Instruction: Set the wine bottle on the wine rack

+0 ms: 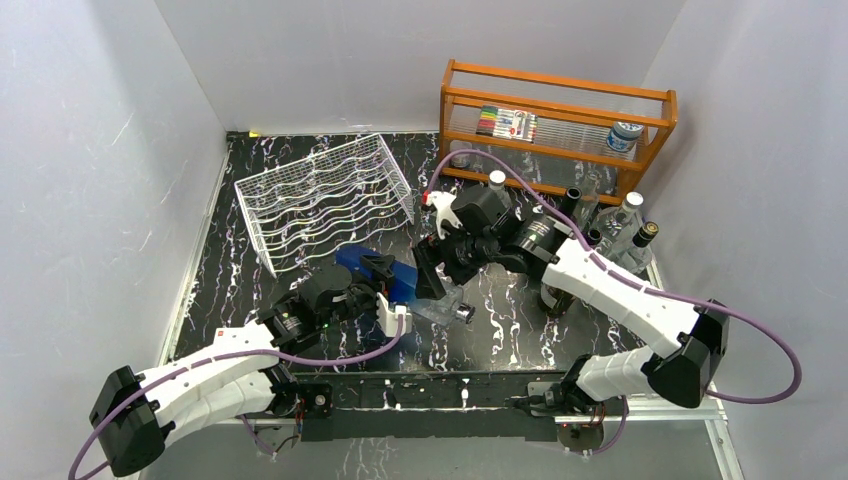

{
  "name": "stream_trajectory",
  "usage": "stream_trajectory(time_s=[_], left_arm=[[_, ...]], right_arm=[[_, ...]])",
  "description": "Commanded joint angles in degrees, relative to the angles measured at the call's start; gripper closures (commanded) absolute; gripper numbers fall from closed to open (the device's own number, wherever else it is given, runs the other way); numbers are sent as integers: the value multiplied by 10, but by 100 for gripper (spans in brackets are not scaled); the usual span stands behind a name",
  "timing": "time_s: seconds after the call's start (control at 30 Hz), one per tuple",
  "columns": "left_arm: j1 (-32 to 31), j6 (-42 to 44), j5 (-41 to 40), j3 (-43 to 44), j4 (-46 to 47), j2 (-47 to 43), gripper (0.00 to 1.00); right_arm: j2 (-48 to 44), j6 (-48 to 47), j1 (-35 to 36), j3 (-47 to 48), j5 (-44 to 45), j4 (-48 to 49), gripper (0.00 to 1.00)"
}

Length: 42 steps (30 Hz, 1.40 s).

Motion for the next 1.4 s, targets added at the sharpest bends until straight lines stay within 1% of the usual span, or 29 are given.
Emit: stream_trajectory(time_s=[0.0, 0.17, 0.27, 0.37, 0.5, 0.53, 0.57, 0.63, 0.67, 0.73, 0.83, 0.9, 0.93, 1.0, 1.07, 1.1, 1.13, 1.17, 1.2, 1.23, 1.3, 1.33, 1.37], left_arm=[[-3, 32, 20, 27, 95, -22, 100], [-2, 38, 21, 30, 95, -19, 100], [-3, 43, 20, 34, 91, -15, 100], [-2, 44, 20, 38, 92, -8, 100], [-3, 42, 18, 42, 98, -1, 100], [-2, 39, 18, 44, 99, 2, 100], [-2, 34, 17, 48, 103, 4, 98], [-2, 27, 16, 57, 104, 9, 96], [-2, 25, 16, 59, 105, 11, 96], [-2, 25, 14, 64, 106, 17, 96], [-3, 23, 14, 66, 112, 25, 95], [-2, 20, 14, 69, 110, 28, 94], [-3, 16, 11, 71, 109, 30, 93], [-2, 6, 6, 72, 108, 32, 90], [-2, -6, 4, 72, 103, 31, 84], [-2, -15, 2, 72, 102, 29, 78], [-2, -22, -1, 72, 100, 28, 70], [-2, -29, -5, 70, 100, 27, 60], [-2, -37, -10, 68, 102, 26, 50], [-2, -43, -16, 66, 103, 25, 42], [-2, -56, -28, 64, 97, 25, 28], [-2, -64, -32, 66, 87, 26, 7], [-2, -71, -38, 67, 76, 27, 2]], right_arm=[[3, -9, 2, -20, -61, 41, 2], [11, -5, 2, -43, -84, 54, 3], [15, -2, 2, -49, -92, 62, 7], [22, -1, 2, -49, -96, 63, 17], [29, 4, 2, -52, -108, 70, 36], [33, 5, 2, -53, -111, 70, 38], [36, 5, 2, -53, -115, 70, 36], [44, 4, 2, -54, -119, 68, 22], [46, 2, 1, -55, -120, 67, 17], [50, -1, 1, -58, -122, 71, 15], [61, -4, 2, -56, -125, 71, 16], [68, -11, 2, -52, -125, 65, 23], [70, -14, 2, -52, -123, 63, 30], [71, -14, 2, -54, -119, 64, 46], [69, -15, 1, -55, -111, 63, 62], [67, -15, 1, -53, -104, 60, 71], [63, -15, 1, -52, -97, 59, 79], [59, -15, 1, -50, -92, 59, 87], [55, -17, 1, -49, -88, 59, 94], [52, -16, 0, -44, -77, 56, 100], [42, -17, 1, -37, -63, 48, 100], [38, -17, 1, -35, -55, 47, 100], [33, -17, 1, -35, -47, 46, 100]])
